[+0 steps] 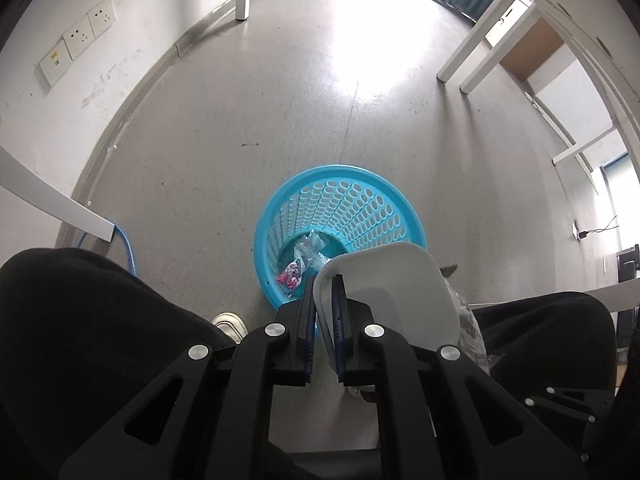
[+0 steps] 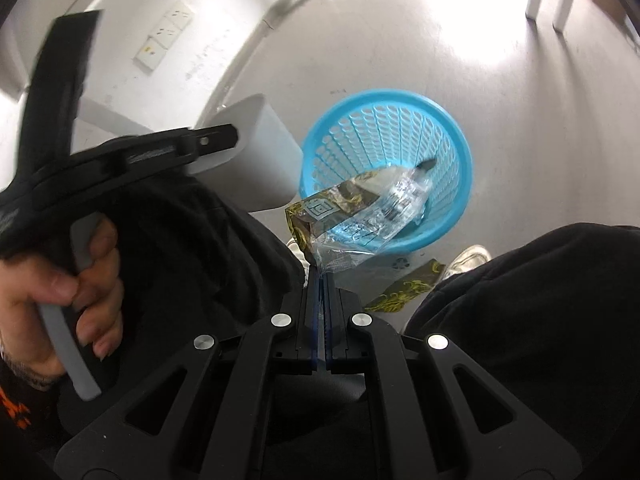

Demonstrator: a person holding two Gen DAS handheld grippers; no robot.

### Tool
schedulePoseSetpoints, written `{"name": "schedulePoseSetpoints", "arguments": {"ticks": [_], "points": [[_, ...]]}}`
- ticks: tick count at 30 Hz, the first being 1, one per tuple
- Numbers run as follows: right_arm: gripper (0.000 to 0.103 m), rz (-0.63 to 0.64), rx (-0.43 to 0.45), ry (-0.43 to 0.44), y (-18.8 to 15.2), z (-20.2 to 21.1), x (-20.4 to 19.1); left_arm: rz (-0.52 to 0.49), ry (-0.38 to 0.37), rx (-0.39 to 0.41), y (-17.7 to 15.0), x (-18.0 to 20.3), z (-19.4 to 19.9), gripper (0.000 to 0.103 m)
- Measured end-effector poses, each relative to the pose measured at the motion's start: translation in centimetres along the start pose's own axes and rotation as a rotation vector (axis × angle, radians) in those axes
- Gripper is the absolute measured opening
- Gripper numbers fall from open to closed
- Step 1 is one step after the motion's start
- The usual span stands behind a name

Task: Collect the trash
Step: 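Carry the white cup and gold wrapper down over the blue wastebasket, then open both tools to drop the cup and wrapper into the wastebasket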

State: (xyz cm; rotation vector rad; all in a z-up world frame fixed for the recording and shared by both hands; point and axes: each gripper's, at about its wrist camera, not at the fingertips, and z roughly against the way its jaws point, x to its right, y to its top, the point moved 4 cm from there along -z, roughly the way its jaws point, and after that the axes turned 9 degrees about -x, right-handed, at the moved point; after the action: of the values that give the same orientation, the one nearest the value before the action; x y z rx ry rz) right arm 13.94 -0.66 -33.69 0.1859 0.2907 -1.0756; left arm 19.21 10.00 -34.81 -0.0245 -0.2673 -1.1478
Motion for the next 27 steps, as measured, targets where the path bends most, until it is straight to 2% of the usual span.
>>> {"name": "schedulePoseSetpoints", "arguments": {"ticks": [10,16,27], "points": [[0.002,-0.038,-0.060,0.021,3.0,-3.6,1.8,0.076,-0.021,-0.046,2.0,-1.2,-2.1,0.007],[0.002,-0.077,-0.103,0.051,4.9,-5.6,3.2,0.089,-0.003,-0.065,3.5,-1.2,-3.9,0.007],[0.002,-0.186,-0.195,0.064,9.3,-11.4,6.5,0.197,0.002,-0.185,7.1,-2.7,-9.8,0.007]]}}
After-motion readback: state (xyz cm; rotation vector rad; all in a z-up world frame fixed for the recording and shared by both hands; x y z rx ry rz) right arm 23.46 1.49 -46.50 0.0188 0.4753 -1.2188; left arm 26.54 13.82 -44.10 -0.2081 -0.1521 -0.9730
